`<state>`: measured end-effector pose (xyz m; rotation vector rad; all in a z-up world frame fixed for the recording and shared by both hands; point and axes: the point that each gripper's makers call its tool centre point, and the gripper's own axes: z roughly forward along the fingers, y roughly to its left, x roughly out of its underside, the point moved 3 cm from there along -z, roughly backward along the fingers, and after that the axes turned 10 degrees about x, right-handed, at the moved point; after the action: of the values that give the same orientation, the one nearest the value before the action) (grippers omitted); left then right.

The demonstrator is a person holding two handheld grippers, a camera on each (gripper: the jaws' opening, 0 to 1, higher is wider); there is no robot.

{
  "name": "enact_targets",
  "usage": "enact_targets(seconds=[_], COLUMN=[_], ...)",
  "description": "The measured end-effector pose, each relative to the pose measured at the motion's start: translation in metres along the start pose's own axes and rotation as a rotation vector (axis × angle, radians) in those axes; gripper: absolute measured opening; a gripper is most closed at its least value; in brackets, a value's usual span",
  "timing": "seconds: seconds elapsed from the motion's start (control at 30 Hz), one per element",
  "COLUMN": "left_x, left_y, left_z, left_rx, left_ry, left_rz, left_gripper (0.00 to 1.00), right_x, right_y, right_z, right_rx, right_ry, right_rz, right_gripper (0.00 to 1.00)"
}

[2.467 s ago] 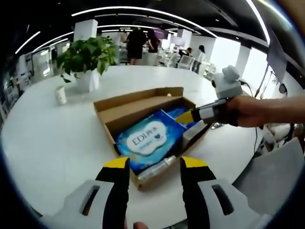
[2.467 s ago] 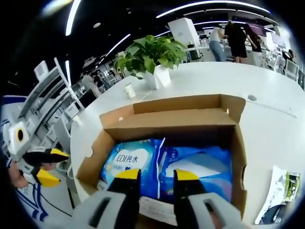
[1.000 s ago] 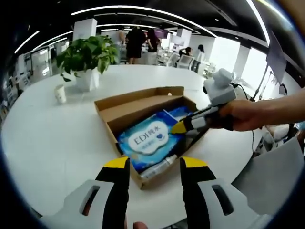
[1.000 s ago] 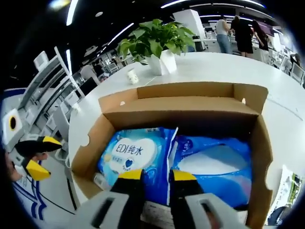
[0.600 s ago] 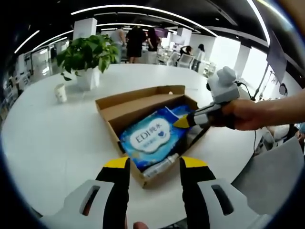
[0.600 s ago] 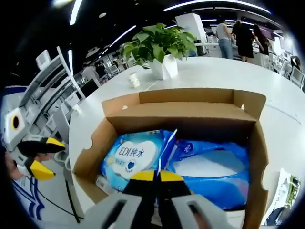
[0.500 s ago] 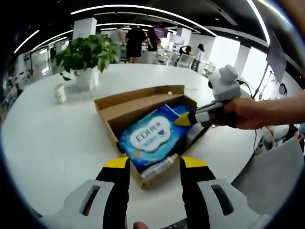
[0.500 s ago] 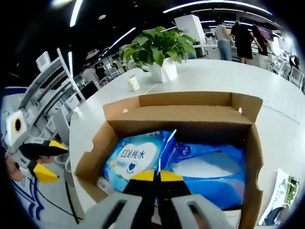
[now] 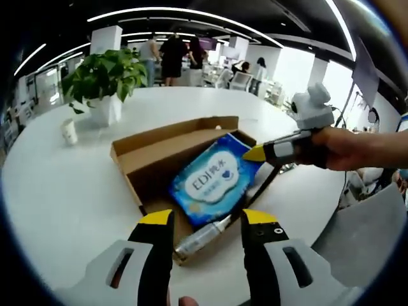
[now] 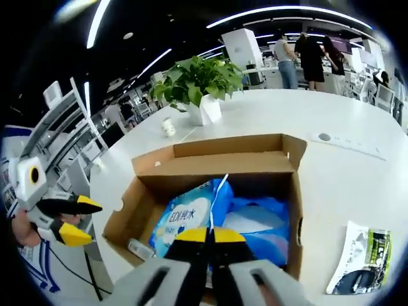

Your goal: Operate the shoe box by opening the lid, removing the specified soft item, and placing it in the target area until the item is outside and the box remains undamaged.

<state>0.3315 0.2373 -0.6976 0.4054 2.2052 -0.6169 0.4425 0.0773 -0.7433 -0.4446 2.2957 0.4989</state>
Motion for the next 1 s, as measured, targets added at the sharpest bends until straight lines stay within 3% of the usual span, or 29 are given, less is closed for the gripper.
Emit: enact_targets(seconds=[0.4, 1.0], left_x=[-0.008, -0.015], left_y=[-0.001, 0.004], left_z=[0.016, 0.045], left_rx=[0.015, 0.026], left_ry=[0.012, 0.042], left_rz=[0.010, -0.012], left_gripper=[0.42, 0.42], right_x=[0.005, 0.009], right_y=[0.005, -0.021], right_z=[-0.036, -0.061], right_rx=[0.024, 0.071], right_ry=[-0.044, -0.075], right_rz=[0.035, 0.087], right_gripper=[0.00, 0.00])
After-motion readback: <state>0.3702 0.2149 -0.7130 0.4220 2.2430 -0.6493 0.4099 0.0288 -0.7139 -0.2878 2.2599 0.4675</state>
